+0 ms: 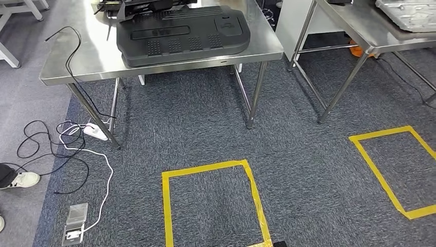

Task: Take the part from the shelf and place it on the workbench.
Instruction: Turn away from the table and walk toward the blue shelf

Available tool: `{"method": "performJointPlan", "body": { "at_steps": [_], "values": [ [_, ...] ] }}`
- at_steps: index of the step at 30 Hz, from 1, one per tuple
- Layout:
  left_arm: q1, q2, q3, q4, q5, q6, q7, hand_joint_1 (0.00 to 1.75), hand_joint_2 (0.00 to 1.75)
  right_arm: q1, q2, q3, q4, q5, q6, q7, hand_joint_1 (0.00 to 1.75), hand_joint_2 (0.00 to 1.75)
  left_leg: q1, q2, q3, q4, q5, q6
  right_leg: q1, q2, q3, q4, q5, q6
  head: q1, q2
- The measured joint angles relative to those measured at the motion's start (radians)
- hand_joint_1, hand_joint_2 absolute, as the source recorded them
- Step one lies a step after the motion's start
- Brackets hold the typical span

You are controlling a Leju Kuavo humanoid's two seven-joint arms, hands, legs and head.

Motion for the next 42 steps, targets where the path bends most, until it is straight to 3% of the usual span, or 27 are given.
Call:
{"method": "performJointPlan", "body": {
  "at_steps": [1,3,5,6,7,9,11,15,17,19,20,21,22,24,26,29,31,34,35,36,37,40,42],
  "values": [
    [0.000,0.000,0.000,0.000,0.000,0.000,0.000,0.00,0.00,0.000,0.000,0.000,0.000,0.000,0.000,0.000,0.00,0.00,0.002,0.007,0.000,-0.005,0.004,0.006,0.000,-0.009,-0.015,0.036,-0.025,0.003,0.005,0.000],
    [0.001,0.000,0.000,0.000,0.000,0.000,0.000,0.00,0.00,-0.002,0.000,0.000,0.000,0.000,0.001,0.002,0.00,0.00,0.000,0.022,-0.002,-0.007,0.006,0.012,-0.001,-0.025,-0.070,0.163,-0.093,0.008,0.016,0.000],
    [0.003,0.000,0.000,0.001,0.000,0.000,0.000,0.00,0.00,-0.001,0.000,0.000,0.000,0.001,0.003,0.002,0.00,0.00,-0.003,0.037,-0.003,-0.005,0.005,0.014,-0.001,-0.031,-0.109,0.257,-0.122,0.012,0.020,0.000],
    [0.003,0.000,0.000,0.001,0.001,0.001,0.000,0.00,0.00,0.001,0.000,0.000,0.000,0.001,0.004,0.002,0.00,0.00,-0.003,0.043,-0.002,-0.004,0.004,0.014,-0.001,-0.033,-0.104,0.252,-0.108,0.012,0.020,0.000],
    [0.003,0.000,0.000,0.001,0.001,0.001,0.000,0.00,0.00,0.001,0.000,0.000,0.000,0.001,0.004,0.002,0.00,0.00,-0.003,0.048,-0.001,-0.002,0.003,0.013,-0.001,-0.037,-0.080,0.207,-0.078,0.011,0.021,0.000],
    [0.003,0.000,0.001,0.002,0.001,0.002,0.000,0.00,0.00,0.000,0.000,0.000,0.000,0.001,0.004,0.001,0.00,0.00,-0.006,0.056,0.000,0.002,-0.002,0.008,0.002,-0.057,-0.011,0.067,-0.016,0.006,0.024,0.000],
    [0.002,0.000,0.001,0.002,0.001,0.003,-0.001,0.00,0.00,-0.002,0.000,0.000,0.000,0.001,0.004,0.001,0.00,0.00,-0.010,0.062,-0.001,0.007,-0.005,-0.001,0.006,-0.072,0.022,-0.011,0.004,-0.005,0.025,0.000],
    [0.002,0.000,0.007,0.002,0.000,0.004,-0.001,0.00,0.00,0.002,0.001,0.000,0.000,0.001,0.005,0.000,0.00,0.00,-0.007,0.061,-0.005,0.026,-0.021,-0.023,0.007,-0.059,0.019,-0.023,0.009,-0.029,0.015,0.000],
    [0.002,0.000,0.010,0.002,0.000,0.004,-0.001,0.00,0.00,-0.001,0.001,0.000,0.000,0.001,0.005,0.001,0.00,0.00,-0.003,0.041,-0.037,0.109,-0.076,-0.034,0.003,-0.053,0.017,-0.027,0.014,-0.039,0.008,0.000],
    [0.004,0.000,0.013,0.002,-0.001,0.004,-0.001,0.00,0.00,-0.001,0.001,0.000,0.000,0.000,0.006,0.000,0.00,0.00,-0.001,0.029,-0.092,0.236,-0.136,-0.040,0.004,-0.044,0.014,-0.027,0.015,-0.043,0.002,0.000],
    [0.005,0.000,0.014,0.002,-0.001,0.004,-0.001,0.00,0.00,-0.001,0.002,0.000,0.000,0.000,0.007,0.000,0.00,0.00,-0.001,0.026,-0.110,0.277,-0.146,-0.041,0.005,-0.038,0.014,-0.026,0.016,-0.043,0.001,0.000],
    [0.005,0.000,0.015,0.002,-0.001,0.004,-0.001,0.00,0.00,0.000,0.003,0.000,0.000,0.000,0.007,-0.001,0.00,0.00,-0.001,0.025,-0.112,0.283,-0.136,-0.040,0.005,-0.032,0.014,-0.026,0.016,-0.043,0.000,0.000],
    [0.005,0.000,0.015,0.002,-0.002,0.004,-0.001,0.00,0.00,0.000,0.003,0.000,0.000,0.000,0.007,-0.002,0.00,0.00,-0.001,0.023,-0.097,0.250,-0.108,-0.037,0.005,-0.026,0.015,-0.025,0.016,-0.043,0.000,0.000],
    [0.004,0.000,0.016,0.002,-0.002,0.004,-0.001,0.00,0.00,0.000,0.004,0.000,0.000,0.001,0.007,-0.002,0.00,0.00,-0.001,0.004,-0.038,0.119,-0.037,-0.027,0.007,-0.013,0.017,-0.023,0.016,-0.041,-0.001,0.000],
    [0.003,0.000,0.017,0.002,0.000,0.004,-0.002,0.00,0.00,-0.003,0.005,0.000,0.000,0.002,0.007,-0.003,0.00,0.00,-0.003,-0.015,-0.002,0.025,-0.007,-0.019,0.008,-0.002,0.012,-0.020,0.017,-0.033,-0.002,0.000],
    [0.005,0.000,0.017,0.002,0.007,0.006,0.001,0.00,0.00,-0.002,0.006,0.000,0.000,0.003,0.009,-0.008,0.00,0.00,-0.004,-0.010,0.000,0.003,-0.004,-0.009,0.004,0.010,0.005,-0.020,0.021,-0.014,-0.003,0.000],
    [0.005,0.000,0.018,0.002,0.010,0.006,0.003,0.00,0.00,-0.002,0.005,0.000,0.000,0.003,0.009,-0.009,0.00,0.00,0.001,0.002,0.002,-0.009,0.005,0.004,0.004,-0.003,-0.009,0.015,-0.005,-0.005,0.003,0.000],
    [0.009,-0.001,0.018,0.002,0.011,0.006,0.003,0.00,0.00,-0.003,0.005,0.000,0.000,0.003,0.010,-0.010,0.00,0.00,0.000,0.025,0.001,-0.014,0.009,0.014,0.001,-0.029,-0.088,0.192,-0.100,0.005,0.019,0.000],
    [0.011,-0.001,0.018,0.002,0.011,0.006,0.003,0.00,0.00,-0.002,0.005,0.000,0.000,0.003,0.010,-0.010,0.00,0.00,-0.001,0.032,0.001,-0.013,0.009,0.014,0.000,-0.031,-0.109,0.242,-0.116,0.007,0.020,0.000],
    [0.011,-0.001,0.018,0.002,0.011,0.006,0.003,0.00,0.00,-0.001,0.005,0.000,0.000,0.003,0.010,-0.010,0.00,0.00,-0.001,0.038,0.000,-0.011,0.008,0.014,-0.001,-0.033,-0.114,0.257,-0.112,0.010,0.021,0.000],
    [0.011,-0.001,0.018,0.002,0.011,0.006,0.003,0.00,0.00,0.001,0.005,0.000,0.000,0.003,0.010,-0.010,0.00,0.00,0.000,0.043,0.000,-0.009,0.007,0.013,-0.002,-0.035,-0.100,0.233,-0.090,0.011,0.021,0.000],
    [0.010,-0.002,0.020,0.002,0.011,0.006,0.003,0.00,0.00,-0.001,0.005,0.000,-0.001,0.003,0.010,-0.010,0.00,0.00,-0.001,0.055,0.000,0.003,-0.002,0.002,-0.001,-0.056,-0.003,0.038,-0.004,0.006,0.025,0.000],
    [0.009,-0.002,0.022,0.003,0.012,0.006,0.003,0.00,0.00,-0.003,0.005,0.000,-0.001,0.004,0.010,-0.007,0.00,0.00,-0.005,0.060,-0.002,0.009,-0.006,-0.008,0.003,-0.062,0.018,-0.014,0.004,-0.004,0.023,0.000]
  ]
}}
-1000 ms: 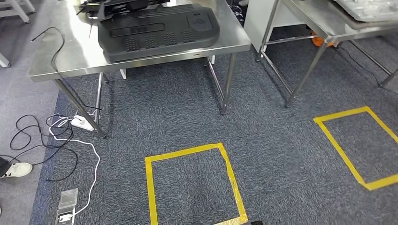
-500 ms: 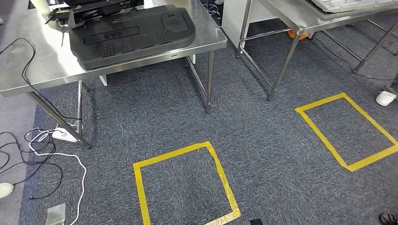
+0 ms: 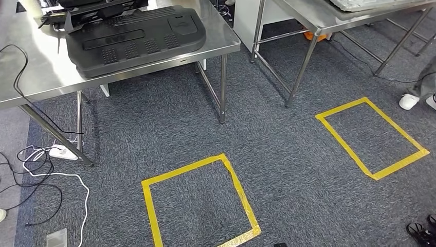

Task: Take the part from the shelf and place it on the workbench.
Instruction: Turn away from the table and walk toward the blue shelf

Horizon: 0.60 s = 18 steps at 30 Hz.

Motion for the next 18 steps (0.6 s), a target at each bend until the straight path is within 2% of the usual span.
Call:
{"method": "performJointPlan", "body": {
  "at_steps": [2,4,5,7,8,9,10,11,13,14,15,18],
  "values": [
    [-0.001,0.000,0.001,0.000,0.000,0.000,-0.001,0.00,0.00,0.003,0.000,0.000,0.000,0.000,0.000,0.003,0.00,0.00,0.000,0.003,0.000,0.001,-0.001,-0.011,0.001,0.008,-0.002,-0.003,0.003,-0.014,-0.006,0.000],
    [-0.002,0.000,0.002,0.000,0.000,-0.002,-0.003,0.00,0.00,0.004,0.000,0.000,0.000,0.000,0.001,0.002,0.00,0.00,0.003,-0.008,-0.007,0.027,-0.024,-0.022,0.000,0.012,-0.003,-0.008,0.008,-0.026,-0.011,0.000],
    [-0.002,0.000,0.002,0.000,-0.001,-0.004,-0.004,0.00,0.00,0.003,0.000,0.000,0.000,0.000,0.002,0.002,0.00,0.00,0.004,-0.017,-0.023,0.068,-0.051,-0.027,-0.002,0.014,-0.003,-0.010,0.011,-0.031,-0.014,0.000],
    [-0.002,0.000,0.002,0.001,-0.001,-0.006,-0.006,0.00,0.00,0.001,0.001,0.000,0.000,0.000,0.002,0.001,0.00,0.00,0.006,-0.031,-0.076,0.195,-0.117,-0.032,-0.001,0.020,-0.006,-0.010,0.012,-0.036,-0.021,0.000],
    [-0.001,0.000,0.002,0.002,-0.001,-0.007,-0.007,0.00,0.00,0.001,0.001,0.000,0.000,0.000,0.002,0.002,0.00,0.00,0.006,-0.033,-0.102,0.253,-0.138,-0.033,0.000,0.025,-0.006,-0.010,0.013,-0.037,-0.022,0.000],
    [0.000,0.000,0.002,0.003,-0.001,-0.007,-0.008,0.00,0.00,0.002,0.001,0.000,0.000,0.000,0.002,0.004,0.00,0.00,0.006,-0.035,-0.114,0.280,-0.139,-0.032,0.001,0.030,-0.006,-0.010,0.013,-0.037,-0.023,0.000],
    [0.001,0.000,0.002,0.004,-0.001,-0.007,-0.010,0.00,0.00,0.002,0.001,0.000,0.000,0.001,0.003,0.008,0.00,0.00,0.006,-0.036,-0.109,0.269,-0.121,-0.030,0.002,0.036,-0.006,-0.009,0.013,-0.037,-0.024,0.000],
    [0.000,0.000,0.002,0.004,-0.001,-0.007,-0.013,0.00,0.00,0.003,0.001,0.000,0.000,0.001,0.003,0.012,0.00,0.00,0.006,-0.040,-0.086,0.219,-0.086,-0.026,0.002,0.043,-0.004,-0.008,0.013,-0.037,-0.024,0.000],
    [-0.001,0.000,0.002,0.005,0.000,-0.007,-0.016,0.00,0.00,0.002,0.003,0.000,0.000,0.001,0.005,0.019,0.00,0.00,0.005,-0.060,-0.028,0.082,-0.020,-0.015,0.003,0.056,-0.003,-0.006,0.012,-0.035,-0.025,0.000],
    [-0.002,0.000,0.003,0.006,0.001,-0.007,-0.017,0.00,0.00,0.001,0.004,0.000,0.000,0.001,0.006,0.023,0.00,0.00,0.005,-0.069,-0.009,0.034,-0.004,-0.012,0.004,0.062,-0.005,-0.005,0.013,-0.031,-0.025,0.000],
    [-0.001,0.000,0.003,0.007,0.002,-0.008,-0.018,0.00,0.00,0.000,0.005,0.000,0.000,0.001,0.008,0.026,0.00,0.00,0.003,-0.076,-0.002,0.010,-0.001,-0.009,0.004,0.067,-0.008,-0.004,0.014,-0.027,-0.025,0.000],
    [0.001,-0.001,0.005,0.009,0.008,-0.009,-0.024,0.00,0.00,0.003,0.006,0.000,0.000,0.002,0.013,0.031,0.00,0.00,0.003,-0.065,0.001,-0.006,0.003,0.001,0.001,0.074,-0.014,-0.002,0.015,-0.007,-0.025,0.000]
  ]
}}
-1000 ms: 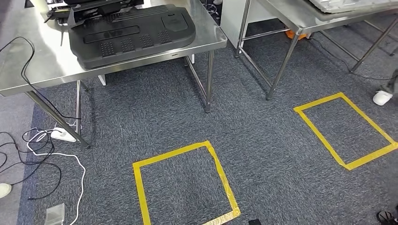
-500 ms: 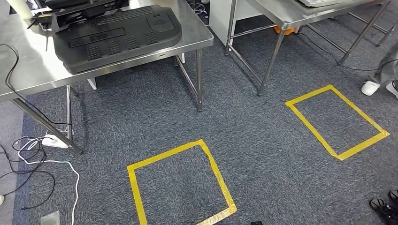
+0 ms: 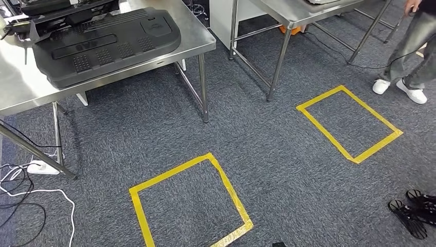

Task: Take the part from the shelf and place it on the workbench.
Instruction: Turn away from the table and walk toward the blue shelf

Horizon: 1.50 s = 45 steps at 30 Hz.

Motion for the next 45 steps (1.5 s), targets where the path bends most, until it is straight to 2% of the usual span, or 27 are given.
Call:
{"method": "performJointPlan", "body": {
  "at_steps": [2,5,6,7,8,10,11,12,15,16,18,20,21,22,23,25,27,30,32,35,36,37,38,39,41,42,45],
  "values": [
    [0.000,-0.001,0.003,0.002,0.001,-0.001,-0.003,0.00,0.00,0.001,0.000,0.000,0.000,0.000,0.004,-0.005,0.00,0.00,0.004,0.013,0.003,-0.012,0.008,0.013,0.000,-0.019,-0.019,0.048,-0.035,0.008,0.008,0.000],
    [0.002,-0.002,0.005,0.003,-0.002,-0.009,-0.003,0.00,0.00,0.000,0.000,0.000,0.000,0.000,0.007,-0.012,0.00,0.00,0.002,0.035,0.001,-0.014,0.010,0.021,-0.004,-0.041,-0.102,0.232,-0.126,0.016,0.021,0.000],
    [0.003,-0.002,0.005,0.004,-0.004,-0.012,-0.003,0.00,0.00,0.002,0.000,0.000,0.000,0.000,0.007,-0.012,0.00,0.00,0.002,0.042,0.001,-0.013,0.009,0.021,-0.005,-0.043,-0.118,0.270,-0.133,0.019,0.021,0.000],
    [0.002,-0.003,0.005,0.004,-0.006,-0.014,-0.003,0.00,0.00,0.003,-0.001,0.000,-0.001,0.000,0.007,-0.011,0.00,0.00,0.002,0.047,0.001,-0.012,0.009,0.021,-0.007,-0.045,-0.117,0.269,-0.121,0.021,0.021,0.000],
    [0.001,-0.003,0.005,0.004,-0.007,-0.015,-0.003,0.00,0.00,0.004,-0.002,0.000,-0.001,0.000,0.007,-0.011,0.00,0.00,0.002,0.051,0.002,-0.010,0.007,0.019,-0.008,-0.048,-0.095,0.227,-0.091,0.022,0.022,0.000],
    [-0.002,-0.005,0.005,0.004,-0.008,-0.016,-0.003,0.00,0.00,0.003,-0.003,0.000,-0.002,0.000,0.008,-0.011,0.00,0.00,0.002,0.059,0.003,-0.003,0.001,0.012,-0.007,-0.070,-0.026,0.086,-0.030,0.020,0.026,0.000],
    [-0.003,-0.006,0.005,0.004,-0.008,-0.016,-0.003,0.00,0.00,0.001,-0.004,0.000,-0.002,0.000,0.008,-0.011,0.00,0.00,0.000,0.062,0.003,0.001,-0.002,0.006,-0.006,-0.078,-0.002,0.034,-0.014,0.016,0.028,0.000],
    [-0.004,-0.006,0.005,0.004,-0.008,-0.016,-0.003,0.00,0.00,0.000,-0.004,0.000,-0.002,0.000,0.008,-0.011,0.00,0.00,-0.002,0.064,0.002,0.003,-0.004,0.001,-0.003,-0.083,0.009,0.006,-0.009,0.012,0.027,0.000],
    [-0.005,-0.006,0.005,0.004,-0.008,-0.016,-0.003,0.00,0.00,0.003,-0.004,0.000,-0.004,0.000,0.008,-0.011,0.00,0.00,-0.002,0.067,0.003,0.007,-0.009,-0.015,-0.002,-0.072,0.006,-0.001,-0.006,-0.007,0.019,0.000],
    [-0.005,-0.006,0.005,0.004,-0.009,-0.016,-0.003,0.00,0.00,0.003,-0.004,0.000,-0.004,0.000,0.008,-0.011,0.00,0.00,-0.001,0.062,-0.001,0.021,-0.021,-0.020,-0.003,-0.068,0.006,-0.004,-0.004,-0.014,0.016,0.000],
    [-0.005,-0.006,0.005,0.005,-0.009,-0.016,-0.003,0.00,0.00,0.001,-0.004,0.000,-0.006,0.000,0.008,-0.011,0.00,0.00,0.002,0.043,-0.033,0.105,-0.076,-0.030,-0.005,-0.062,0.005,-0.007,0.001,-0.025,0.009,0.000],
    [-0.005,-0.006,0.005,0.005,-0.010,-0.018,-0.003,0.00,0.00,0.001,-0.004,0.000,-0.006,-0.001,0.008,-0.011,0.00,0.00,0.003,0.033,-0.092,0.238,-0.137,-0.034,-0.003,-0.053,0.003,-0.007,0.001,-0.029,0.003,0.000],
    [-0.004,-0.006,0.005,0.005,-0.013,-0.020,-0.002,0.00,0.00,0.001,-0.004,0.000,-0.006,-0.001,0.007,-0.011,0.00,0.00,0.003,0.030,-0.113,0.281,-0.147,-0.034,-0.002,-0.048,0.002,-0.007,0.001,-0.030,0.002,0.000],
    [-0.003,-0.006,0.005,0.007,-0.016,-0.023,-0.001,0.00,0.00,0.001,-0.005,0.000,-0.006,-0.001,0.007,-0.011,0.00,0.00,0.002,0.029,-0.116,0.287,-0.136,-0.032,-0.001,-0.041,0.003,-0.006,0.001,-0.030,0.002,0.000],
    [-0.002,-0.006,0.005,0.009,-0.019,-0.027,0.000,0.00,0.00,0.001,-0.005,0.000,-0.006,-0.001,0.007,-0.011,0.00,0.00,0.003,0.026,-0.100,0.251,-0.106,-0.029,-0.001,-0.034,0.005,-0.006,0.001,-0.030,0.001,0.000],
    [0.004,-0.006,0.005,0.016,-0.022,-0.036,0.003,0.00,0.00,0.000,-0.005,0.000,-0.007,-0.001,0.008,-0.003,0.00,0.00,0.002,0.008,-0.040,0.114,-0.035,-0.019,0.001,-0.019,0.007,-0.003,0.000,-0.027,0.000,0.000],
    [0.014,-0.007,0.005,0.026,-0.019,-0.042,0.004,0.00,0.00,-0.001,-0.005,0.000,-0.007,-0.001,0.010,0.020,0.00,0.00,0.001,-0.011,-0.006,0.023,-0.005,-0.012,0.002,-0.006,0.003,0.000,0.000,-0.019,-0.001,0.000],
    [0.030,-0.009,0.005,0.038,-0.007,-0.046,0.008,0.00,0.00,0.002,-0.004,0.000,-0.007,-0.005,0.021,0.064,0.00,0.00,0.001,-0.004,-0.003,0.004,-0.002,-0.001,-0.001,0.005,-0.002,0.001,0.002,-0.001,-0.002,0.000],
    [0.034,-0.011,0.005,0.045,-0.001,-0.050,0.021,0.00,0.00,0.004,-0.002,0.000,-0.007,-0.009,0.035,0.053,0.00,0.00,0.005,0.008,-0.001,-0.007,0.005,0.012,-0.001,-0.013,-0.017,0.039,-0.027,0.009,0.004,0.000],
    [0.038,-0.016,0.005,0.052,-0.005,-0.056,0.039,0.00,0.00,0.001,0.004,0.000,-0.007,-0.008,0.052,0.000,0.00,0.00,0.003,0.030,-0.001,-0.010,0.008,0.020,-0.004,-0.040,-0.096,0.219,-0.122,0.020,0.018,0.000],
    [0.040,-0.018,0.005,0.054,-0.009,-0.057,0.041,0.00,0.00,0.001,0.007,0.000,-0.006,-0.007,0.053,-0.014,0.00,0.00,0.003,0.037,-0.002,-0.009,0.007,0.020,-0.005,-0.043,-0.116,0.265,-0.136,0.023,0.019,0.000],
    [0.041,-0.019,0.005,0.056,-0.014,-0.057,0.040,0.00,0.00,0.003,0.009,0.000,-0.006,-0.006,0.053,-0.022,0.00,0.00,0.003,0.043,-0.001,-0.009,0.007,0.020,-0.006,-0.045,-0.117,0.274,-0.129,0.025,0.020,0.000],
    [0.041,-0.021,0.005,0.057,-0.017,-0.057,0.036,0.00,0.00,0.004,0.010,0.000,-0.006,-0.005,0.053,-0.027,0.00,0.00,0.003,0.048,-0.001,-0.007,0.006,0.019,-0.007,-0.048,-0.099,0.241,-0.103,0.026,0.021,0.000],
    [0.041,-0.023,0.005,0.058,-0.019,-0.056,0.030,0.00,0.00,0.004,0.011,0.000,-0.006,-0.004,0.052,-0.027,0.00,0.00,0.003,0.051,0.000,-0.006,0.004,0.016,-0.008,-0.054,-0.065,0.177,-0.068,0.025,0.022,0.000],
    [0.040,-0.025,0.005,0.058,-0.020,-0.053,0.016,0.00,0.00,0.001,0.011,0.000,-0.006,-0.004,0.051,-0.019,0.00,0.00,0.000,0.058,0.001,0.000,-0.002,0.007,-0.006,-0.075,-0.002,0.048,-0.022,0.019,0.026,0.000],
    [0.040,-0.026,0.005,0.058,-0.020,-0.051,0.011,0.00,0.00,-0.001,0.011,0.000,-0.006,-0.003,0.050,-0.011,0.00,0.00,-0.002,0.060,0.001,0.002,-0.003,0.002,-0.004,-0.081,0.012,0.015,-0.015,0.013,0.025,0.000],
    [0.039,-0.027,0.005,0.059,-0.015,-0.047,0.006,0.00,0.00,0.001,0.010,0.000,-0.006,-0.001,0.053,0.014,0.00,0.00,-0.003,0.065,0.003,0.004,-0.007,-0.014,-0.001,-0.073,0.012,0.000,-0.013,-0.008,0.018,0.000]
  ]
}}
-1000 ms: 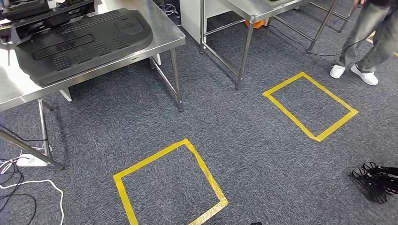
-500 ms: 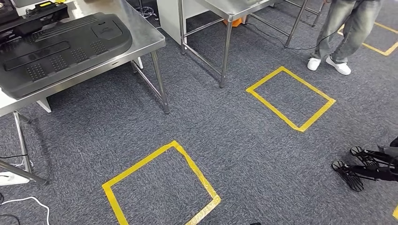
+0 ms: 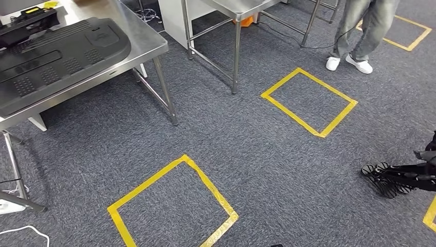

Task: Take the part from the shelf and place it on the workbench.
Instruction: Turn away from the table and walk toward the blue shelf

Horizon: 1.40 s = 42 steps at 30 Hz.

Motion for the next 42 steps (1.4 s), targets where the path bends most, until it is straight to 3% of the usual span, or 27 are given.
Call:
{"method": "performJointPlan", "body": {
  "at_steps": [2,5,6,7,8,10,12,15,17,20,21,22,23,24,26,27,30,32,35,36,37,38,40,42],
  "values": [
    [-0.001,0.000,0.000,0.000,0.011,0.003,0.000,0.00,0.00,0.000,-0.001,0.000,0.000,0.002,0.009,0.021,0.00,0.00,0.003,-0.014,-0.013,0.040,-0.032,-0.011,-0.001,0.006,0.000,-0.005,0.005,-0.013,-0.005,0.000],
    [0.000,0.000,0.000,0.001,0.033,0.008,0.005,0.00,0.00,-0.001,-0.002,0.000,0.000,0.003,0.020,0.028,0.00,0.00,0.004,-0.034,-0.091,0.219,-0.124,-0.018,0.001,0.017,-0.002,-0.006,0.007,-0.023,-0.014,0.000],
    [0.002,0.000,0.000,0.002,0.040,0.011,0.009,0.00,0.00,0.000,-0.002,0.000,0.000,0.003,0.021,0.017,0.00,0.00,0.004,-0.035,-0.113,0.267,-0.137,-0.017,0.003,0.022,-0.001,-0.006,0.007,-0.024,-0.015,0.000],
    [0.004,0.000,0.000,0.002,0.045,0.013,0.013,0.00,0.00,0.000,-0.003,0.000,0.000,0.003,0.020,0.001,0.00,0.00,0.004,-0.036,-0.122,0.285,-0.132,-0.015,0.004,0.029,0.000,-0.006,0.007,-0.024,-0.016,0.000],
    [0.005,0.000,0.000,0.002,0.048,0.014,0.017,0.00,0.00,-0.001,-0.004,0.000,0.000,0.003,0.020,-0.017,0.00,0.00,0.004,-0.037,-0.112,0.259,-0.106,-0.011,0.005,0.036,0.001,-0.005,0.006,-0.024,-0.016,0.000],
    [0.006,0.000,0.000,0.004,0.050,0.014,0.021,0.00,0.00,-0.003,-0.005,0.000,0.001,0.003,0.019,-0.049,0.00,0.00,0.002,-0.052,-0.056,0.128,-0.033,0.001,0.007,0.050,0.005,-0.005,0.006,-0.023,-0.017,0.000],
    [0.005,0.000,0.000,0.006,0.049,0.014,0.021,0.00,0.00,-0.008,-0.005,0.000,0.001,0.003,0.021,-0.065,0.00,0.00,0.000,-0.070,-0.016,0.026,0.003,0.009,0.008,0.062,0.004,-0.003,0.005,-0.017,-0.017,0.000],
    [0.004,0.000,0.000,0.009,0.049,0.013,0.022,0.00,0.00,-0.009,-0.006,0.000,0.001,0.003,0.023,-0.069,0.00,0.00,-0.003,-0.067,-0.010,-0.002,0.008,0.018,0.004,0.070,-0.001,-0.001,0.005,-0.001,-0.017,0.000],
    [0.003,0.000,0.000,0.010,0.049,0.014,0.018,0.00,0.00,-0.009,-0.006,0.000,0.001,0.003,0.025,-0.062,0.00,0.00,0.002,-0.057,-0.005,-0.015,0.016,0.029,0.003,0.057,-0.013,0.032,-0.021,0.010,-0.013,0.000],
    [0.003,0.000,0.000,0.010,0.050,0.015,0.006,0.00,0.00,-0.009,-0.007,0.000,0.001,0.003,0.037,-0.025,0.00,0.00,0.003,-0.037,-0.003,-0.020,0.019,0.037,0.000,0.034,-0.090,0.200,-0.110,0.024,0.001,0.000],
    [0.004,0.000,0.000,0.011,0.050,0.013,0.004,0.00,0.00,-0.007,-0.007,0.000,0.001,0.003,0.041,-0.015,0.00,0.00,0.002,-0.030,-0.003,-0.019,0.018,0.037,-0.002,0.032,-0.113,0.248,-0.125,0.028,0.003,0.000],
    [0.004,0.000,0.000,0.012,0.051,0.011,0.002,0.00,0.00,-0.005,-0.007,0.000,0.001,0.003,0.042,-0.009,0.00,0.00,0.002,-0.025,-0.003,-0.018,0.016,0.037,-0.004,0.030,-0.121,0.265,-0.121,0.031,0.003,0.000],
    [0.003,-0.001,0.000,0.012,0.051,0.009,0.002,0.00,0.00,-0.003,-0.007,0.000,0.001,0.003,0.042,-0.008,0.00,0.00,0.003,-0.020,-0.003,-0.015,0.014,0.036,-0.006,0.027,-0.109,0.241,-0.097,0.033,0.004,0.000],
    [0.003,-0.001,0.000,0.013,0.051,0.008,0.001,0.00,0.00,-0.002,-0.007,0.000,0.001,0.003,0.043,-0.008,0.00,0.00,0.004,-0.016,-0.002,-0.012,0.011,0.033,-0.008,0.021,-0.080,0.182,-0.060,0.035,0.004,0.000],
    [0.002,-0.001,-0.001,0.013,0.053,0.007,-0.004,0.00,0.00,-0.003,-0.007,0.000,0.001,0.003,0.045,-0.002,0.00,0.00,0.002,-0.009,-0.001,-0.003,0.003,0.023,-0.006,0.002,-0.020,0.055,-0.010,0.030,0.007,0.000],
    [0.001,-0.002,-0.001,0.013,0.055,0.009,-0.008,0.00,0.00,-0.004,-0.006,0.000,0.001,0.003,0.045,0.002,0.00,0.00,0.001,-0.006,-0.001,0.000,0.000,0.018,-0.004,-0.004,-0.005,0.019,0.000,0.024,0.007,0.000],
    [0.001,-0.002,-0.001,0.013,0.060,0.015,-0.013,0.00,0.00,-0.002,-0.006,0.000,0.002,0.003,0.045,0.009,0.00,0.00,-0.001,-0.001,0.000,0.002,-0.003,0.002,0.000,0.005,-0.004,0.004,0.002,0.002,0.002,0.000],
    [0.000,-0.002,-0.001,0.013,0.061,0.015,-0.014,0.00,0.00,-0.002,-0.006,0.000,0.002,0.003,0.043,0.004,0.00,0.00,0.002,-0.010,-0.008,0.030,-0.027,-0.009,-0.001,0.011,-0.004,-0.002,0.007,-0.013,-0.003,0.000],
    [0.001,-0.002,-0.001,0.014,0.061,0.017,-0.014,0.00,0.00,-0.004,-0.006,0.000,0.002,0.003,0.033,-0.023,0.00,0.00,0.005,-0.031,-0.081,0.203,-0.121,-0.017,0.000,0.020,-0.007,-0.004,0.011,-0.024,-0.013,0.000],
    [0.002,-0.002,-0.001,0.014,0.063,0.018,-0.015,0.00,0.00,-0.004,-0.005,0.000,0.002,0.003,0.030,-0.028,0.00,0.00,0.005,-0.034,-0.107,0.259,-0.140,-0.018,0.001,0.024,-0.008,-0.004,0.011,-0.025,-0.014,0.000],
    [0.002,-0.002,-0.002,0.015,0.065,0.018,-0.015,0.00,0.00,-0.004,-0.005,0.000,0.002,0.003,0.028,-0.027,0.00,0.00,0.005,-0.035,-0.120,0.286,-0.141,-0.017,0.002,0.030,-0.008,-0.003,0.011,-0.026,-0.015,0.000],
    [0.003,-0.002,-0.002,0.016,0.065,0.018,-0.016,0.00,0.00,-0.004,-0.005,0.000,0.002,0.003,0.027,-0.022,0.00,0.00,0.005,-0.037,-0.114,0.271,-0.121,-0.015,0.003,0.036,-0.007,-0.003,0.011,-0.026,-0.015,0.000],
    [0.002,-0.002,-0.004,0.019,0.057,0.015,-0.017,0.00,0.00,-0.003,-0.004,0.000,0.002,0.003,0.023,-0.014,0.00,0.00,0.005,-0.050,-0.059,0.146,-0.049,-0.006,0.002,0.050,-0.005,-0.002,0.010,-0.025,-0.016,0.000],
    [0.000,-0.001,-0.010,0.022,0.044,0.012,-0.017,0.00,0.00,-0.005,-0.001,0.000,0.004,0.002,0.013,-0.018,0.00,0.00,0.004,-0.075,-0.014,0.032,-0.005,0.001,0.004,0.062,-0.008,0.003,0.010,-0.018,-0.018,0.000]
  ]
}}
